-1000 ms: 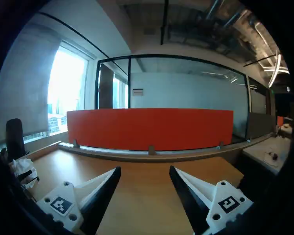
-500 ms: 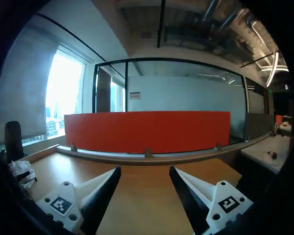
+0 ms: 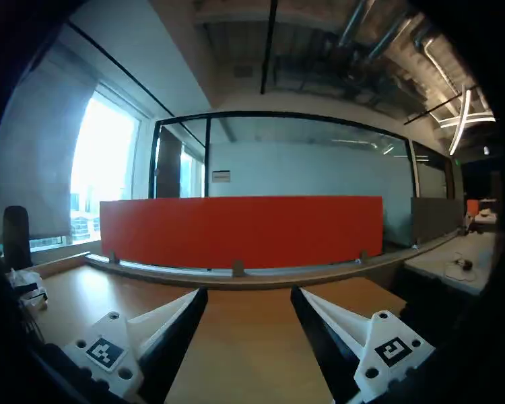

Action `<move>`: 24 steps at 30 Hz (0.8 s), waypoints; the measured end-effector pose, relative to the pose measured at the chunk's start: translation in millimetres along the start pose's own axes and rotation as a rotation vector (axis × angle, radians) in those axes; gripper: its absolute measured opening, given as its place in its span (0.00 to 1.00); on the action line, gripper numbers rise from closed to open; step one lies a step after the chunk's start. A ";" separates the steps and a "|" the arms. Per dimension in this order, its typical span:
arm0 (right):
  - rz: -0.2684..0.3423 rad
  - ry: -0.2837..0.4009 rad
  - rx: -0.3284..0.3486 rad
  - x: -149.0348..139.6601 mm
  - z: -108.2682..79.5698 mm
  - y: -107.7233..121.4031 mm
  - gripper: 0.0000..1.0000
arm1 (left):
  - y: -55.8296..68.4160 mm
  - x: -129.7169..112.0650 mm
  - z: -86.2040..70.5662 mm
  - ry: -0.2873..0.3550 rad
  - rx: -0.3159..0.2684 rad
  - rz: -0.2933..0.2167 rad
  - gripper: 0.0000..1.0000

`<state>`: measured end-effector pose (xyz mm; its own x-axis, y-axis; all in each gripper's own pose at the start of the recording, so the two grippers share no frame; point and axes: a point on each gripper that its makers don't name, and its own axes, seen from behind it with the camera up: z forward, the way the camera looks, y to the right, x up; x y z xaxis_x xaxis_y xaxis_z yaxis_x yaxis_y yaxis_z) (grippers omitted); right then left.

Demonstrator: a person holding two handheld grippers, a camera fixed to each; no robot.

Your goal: Fold towel

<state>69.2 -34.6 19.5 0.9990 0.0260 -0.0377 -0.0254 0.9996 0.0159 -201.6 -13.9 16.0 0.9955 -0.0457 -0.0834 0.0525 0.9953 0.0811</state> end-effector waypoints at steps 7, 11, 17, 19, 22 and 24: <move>0.023 0.008 -0.016 -29.1 -4.9 22.5 0.95 | -0.6 -0.8 0.3 0.000 0.000 0.000 0.97; 0.028 0.002 -0.023 -43.9 -9.9 34.5 0.95 | -0.7 -0.9 0.5 0.000 0.000 -0.001 0.97; 0.039 0.002 -0.026 -59.3 -16.8 44.6 0.95 | -0.2 -1.3 0.7 0.000 0.000 0.000 0.97; 0.047 0.004 -0.023 -63.1 -18.4 46.5 0.95 | -0.5 -1.3 0.8 0.001 0.000 0.000 0.97; 0.063 0.003 -0.021 -70.4 -19.4 49.8 0.95 | -0.9 -1.2 1.0 0.001 0.000 0.000 0.97; 0.071 -0.002 -0.019 -77.0 -19.6 52.1 0.95 | -1.1 -1.1 1.0 0.001 0.000 0.000 0.97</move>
<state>-9.9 15.7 3.7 0.9947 0.0968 -0.0353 -0.0969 0.9953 -0.0010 -202.7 -15.0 17.0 0.9954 -0.0458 -0.0839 0.0527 0.9953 0.0811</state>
